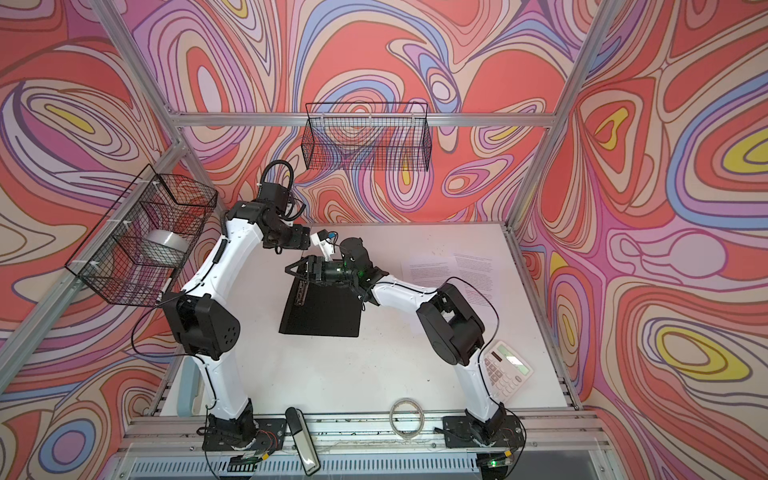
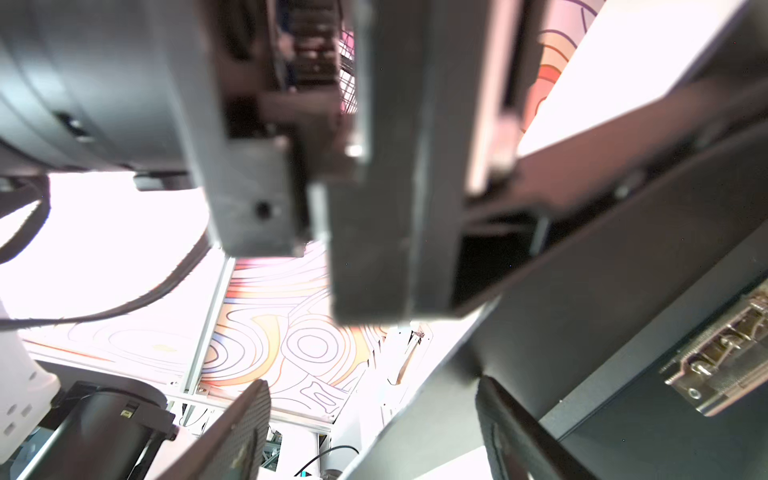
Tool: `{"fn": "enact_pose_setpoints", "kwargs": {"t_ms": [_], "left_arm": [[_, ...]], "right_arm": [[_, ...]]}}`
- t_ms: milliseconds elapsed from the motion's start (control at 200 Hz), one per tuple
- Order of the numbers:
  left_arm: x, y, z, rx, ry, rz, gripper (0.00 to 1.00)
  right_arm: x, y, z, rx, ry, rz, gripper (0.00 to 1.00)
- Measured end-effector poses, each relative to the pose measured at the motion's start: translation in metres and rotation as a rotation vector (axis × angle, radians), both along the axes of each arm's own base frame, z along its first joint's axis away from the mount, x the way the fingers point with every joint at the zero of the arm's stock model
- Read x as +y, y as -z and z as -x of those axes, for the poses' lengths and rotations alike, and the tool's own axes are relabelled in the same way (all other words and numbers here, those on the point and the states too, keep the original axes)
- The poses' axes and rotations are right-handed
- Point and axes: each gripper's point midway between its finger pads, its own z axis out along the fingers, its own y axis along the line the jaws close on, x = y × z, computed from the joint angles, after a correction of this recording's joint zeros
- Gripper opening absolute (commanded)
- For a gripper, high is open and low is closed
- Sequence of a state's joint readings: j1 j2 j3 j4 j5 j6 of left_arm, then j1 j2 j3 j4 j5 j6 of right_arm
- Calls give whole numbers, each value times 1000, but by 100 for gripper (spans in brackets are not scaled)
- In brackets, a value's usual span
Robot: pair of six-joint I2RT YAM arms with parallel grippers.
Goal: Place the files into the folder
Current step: 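Lift the white cover upright with the left gripper while the right holds the back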
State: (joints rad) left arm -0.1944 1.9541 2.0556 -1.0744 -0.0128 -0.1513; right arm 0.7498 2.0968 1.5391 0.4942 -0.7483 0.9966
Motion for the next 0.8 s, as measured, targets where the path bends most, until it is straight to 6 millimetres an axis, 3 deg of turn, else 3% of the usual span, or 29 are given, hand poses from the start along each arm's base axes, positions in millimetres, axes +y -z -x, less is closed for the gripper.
{"fn": "enact_pose_setpoints", "kwargs": {"t_ms": [466, 641, 796], "left_arm": [[11, -2, -1, -7, -12, -58, 47], [21, 0, 2, 10, -19, -87, 45], [29, 3, 6, 30, -4, -120, 40]], "right_arm": [[-1, 5, 3, -2, -4, 4, 82], [-10, 9, 12, -2, 0, 41, 82], [-27, 1, 19, -35, 46, 127, 81]]}}
